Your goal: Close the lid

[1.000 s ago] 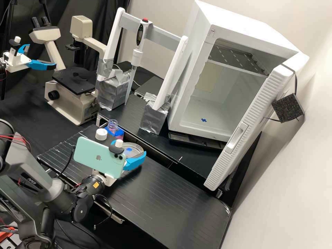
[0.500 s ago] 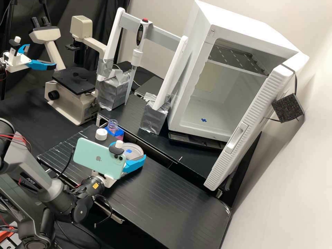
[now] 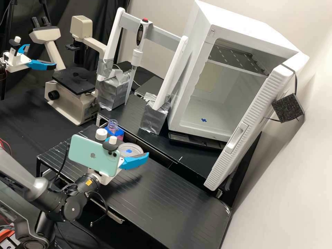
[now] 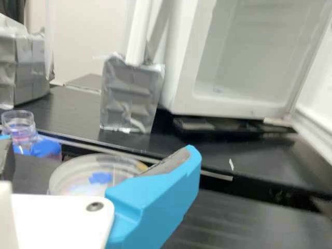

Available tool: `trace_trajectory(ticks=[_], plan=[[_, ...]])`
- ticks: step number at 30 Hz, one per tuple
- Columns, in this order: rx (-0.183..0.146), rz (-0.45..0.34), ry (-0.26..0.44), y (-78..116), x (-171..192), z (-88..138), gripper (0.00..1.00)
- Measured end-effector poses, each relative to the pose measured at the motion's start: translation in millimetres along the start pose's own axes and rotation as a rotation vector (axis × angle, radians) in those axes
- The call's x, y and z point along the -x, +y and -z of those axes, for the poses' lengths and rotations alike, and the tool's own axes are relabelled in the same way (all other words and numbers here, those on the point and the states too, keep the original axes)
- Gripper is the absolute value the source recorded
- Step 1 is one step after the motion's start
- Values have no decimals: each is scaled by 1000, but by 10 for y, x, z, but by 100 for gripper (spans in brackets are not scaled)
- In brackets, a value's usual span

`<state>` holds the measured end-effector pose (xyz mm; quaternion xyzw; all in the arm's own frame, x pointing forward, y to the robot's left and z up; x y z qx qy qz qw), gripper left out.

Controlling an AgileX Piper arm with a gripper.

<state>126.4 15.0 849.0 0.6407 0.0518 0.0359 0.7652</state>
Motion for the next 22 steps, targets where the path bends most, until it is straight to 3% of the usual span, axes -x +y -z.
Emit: trace_trajectory(ticks=[4,7,9,10,11,12,14,15,17,22], plan=[[-4,-67,46,41,-13,124,100],[-78,-138,75,56,-59,251,100],[-88,-210,121,73,-105,336,100],[-68,-290,127,96,-150,361,100],[-69,-340,132,94,-181,391,100],[-110,-370,123,72,-209,411,100],[-190,-364,113,9,-242,437,100],[-209,-357,98,-12,-259,426,100],[-226,-339,82,-44,-284,405,100],[-226,-293,41,-119,-346,348,100]])
